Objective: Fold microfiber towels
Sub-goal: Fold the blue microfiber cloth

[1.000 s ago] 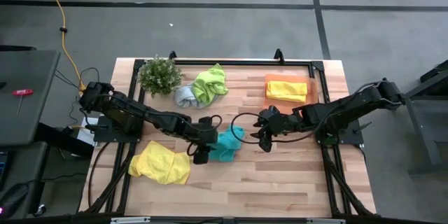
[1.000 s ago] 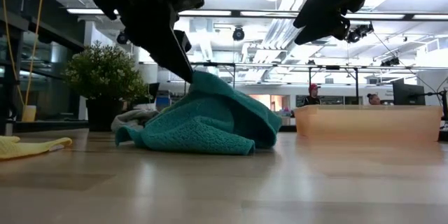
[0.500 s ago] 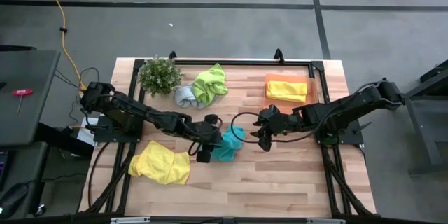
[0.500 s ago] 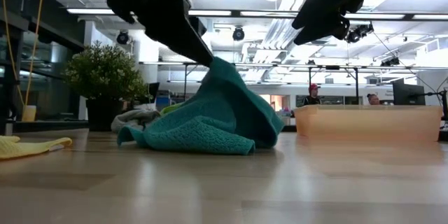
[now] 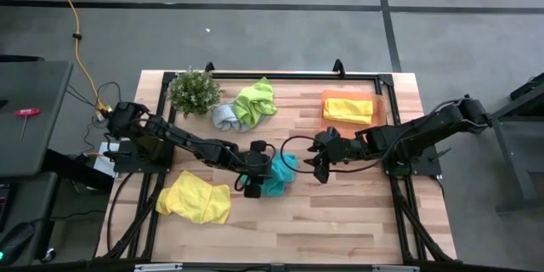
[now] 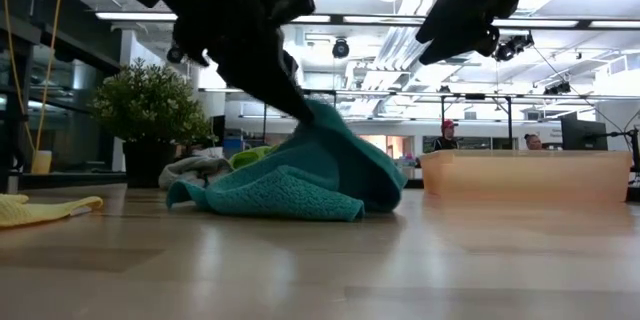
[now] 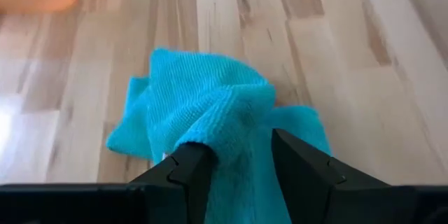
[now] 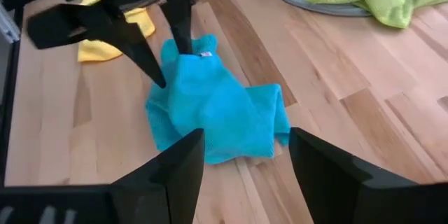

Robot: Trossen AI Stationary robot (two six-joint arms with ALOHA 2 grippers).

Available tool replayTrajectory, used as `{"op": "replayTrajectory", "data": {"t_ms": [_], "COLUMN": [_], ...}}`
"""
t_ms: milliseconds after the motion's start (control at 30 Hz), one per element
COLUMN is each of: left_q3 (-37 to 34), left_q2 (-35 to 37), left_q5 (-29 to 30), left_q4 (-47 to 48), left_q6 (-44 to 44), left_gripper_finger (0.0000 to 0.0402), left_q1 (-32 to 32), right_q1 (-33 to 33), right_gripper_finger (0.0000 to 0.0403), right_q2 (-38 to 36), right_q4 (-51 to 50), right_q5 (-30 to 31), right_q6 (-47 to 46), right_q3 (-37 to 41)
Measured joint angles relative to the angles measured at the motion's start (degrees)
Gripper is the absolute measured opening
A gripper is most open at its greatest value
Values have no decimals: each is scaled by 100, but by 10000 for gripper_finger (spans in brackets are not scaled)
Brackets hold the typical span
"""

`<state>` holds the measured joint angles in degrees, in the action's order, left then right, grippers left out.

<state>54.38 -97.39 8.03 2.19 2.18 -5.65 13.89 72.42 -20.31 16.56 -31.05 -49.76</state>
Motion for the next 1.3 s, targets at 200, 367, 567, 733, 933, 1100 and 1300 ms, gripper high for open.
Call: {"op": "replayTrajectory", "data": {"t_ms": [200, 367, 567, 733, 933, 1100, 1300], "left_q3": [-3, 0, 239, 424, 416, 416, 414], "left_q2": [222, 589, 1238, 1876, 2303, 2293, 2099], "left_q5": [0, -185, -185, -150, -132, -93, -43], "left_q4": [87, 114, 438, 784, 1066, 1574, 1762], "left_q6": [17, 252, 560, 1335, 3020, 3173, 3319], "left_gripper_finger": [81, 9, 3, 2, 1, 0, 0], "left_q1": [44, 226, 535, 883, 1200, 1169, 1113], "right_q1": [-2, -2, -2, -2, -2, -2, -49], "right_gripper_finger": [200, 200, 200, 200, 200, 200, 200], "right_q2": [0, 0, 0, 0, 122, 635, 1505], "right_q4": [0, 0, -2, 5, 46, 241, 379], "right_q5": [2, 2, 3, -3, -47, -53, 625], "right_q6": [-1, 11, 153, 153, 378, 702, 901], "right_q3": [0, 0, 0, 0, 0, 0, 0]}}
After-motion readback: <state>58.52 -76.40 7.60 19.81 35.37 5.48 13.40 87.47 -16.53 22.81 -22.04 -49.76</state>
